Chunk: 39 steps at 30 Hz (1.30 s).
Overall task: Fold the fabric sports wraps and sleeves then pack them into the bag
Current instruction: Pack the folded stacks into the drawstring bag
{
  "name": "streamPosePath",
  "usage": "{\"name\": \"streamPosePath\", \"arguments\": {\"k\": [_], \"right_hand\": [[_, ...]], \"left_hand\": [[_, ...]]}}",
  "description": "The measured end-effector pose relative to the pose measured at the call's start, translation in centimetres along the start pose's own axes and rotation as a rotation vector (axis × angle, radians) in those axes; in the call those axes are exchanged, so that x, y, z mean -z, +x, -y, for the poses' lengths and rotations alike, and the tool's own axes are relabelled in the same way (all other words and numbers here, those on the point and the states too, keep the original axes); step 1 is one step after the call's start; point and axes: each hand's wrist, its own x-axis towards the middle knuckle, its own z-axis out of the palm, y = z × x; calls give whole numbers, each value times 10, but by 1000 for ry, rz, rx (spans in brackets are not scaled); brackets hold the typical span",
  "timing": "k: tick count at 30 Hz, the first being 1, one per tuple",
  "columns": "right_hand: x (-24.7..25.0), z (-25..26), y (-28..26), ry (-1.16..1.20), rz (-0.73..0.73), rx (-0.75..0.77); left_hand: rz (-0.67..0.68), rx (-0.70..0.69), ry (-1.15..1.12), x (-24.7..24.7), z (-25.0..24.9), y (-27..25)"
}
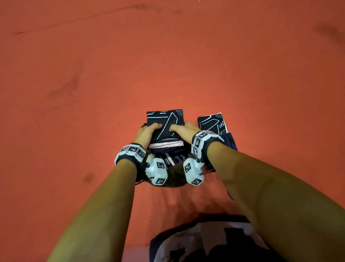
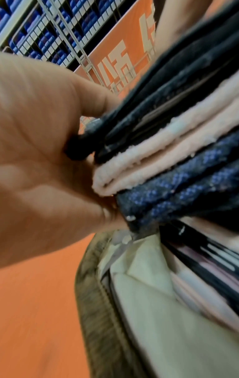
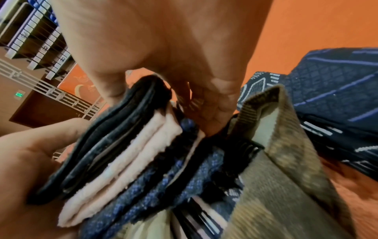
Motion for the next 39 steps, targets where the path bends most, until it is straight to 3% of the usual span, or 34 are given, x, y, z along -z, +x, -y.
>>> {"name": "streamPosePath", "arguments": {"k": [9,16,22,39], "right_hand": [[-16,-18,9,-148,-5,-83],[-10,-18,22,-73,-18,-143],[-19,-25,46,-49,-18,-194],[-1,-19,33,-187,-66,-147]], "left_hand": [[51,81,136,-6,21,11],[100,113,212,-16,17,23],[63,115,202,-7,24,33],[23,109,240,3,26,39]]}}
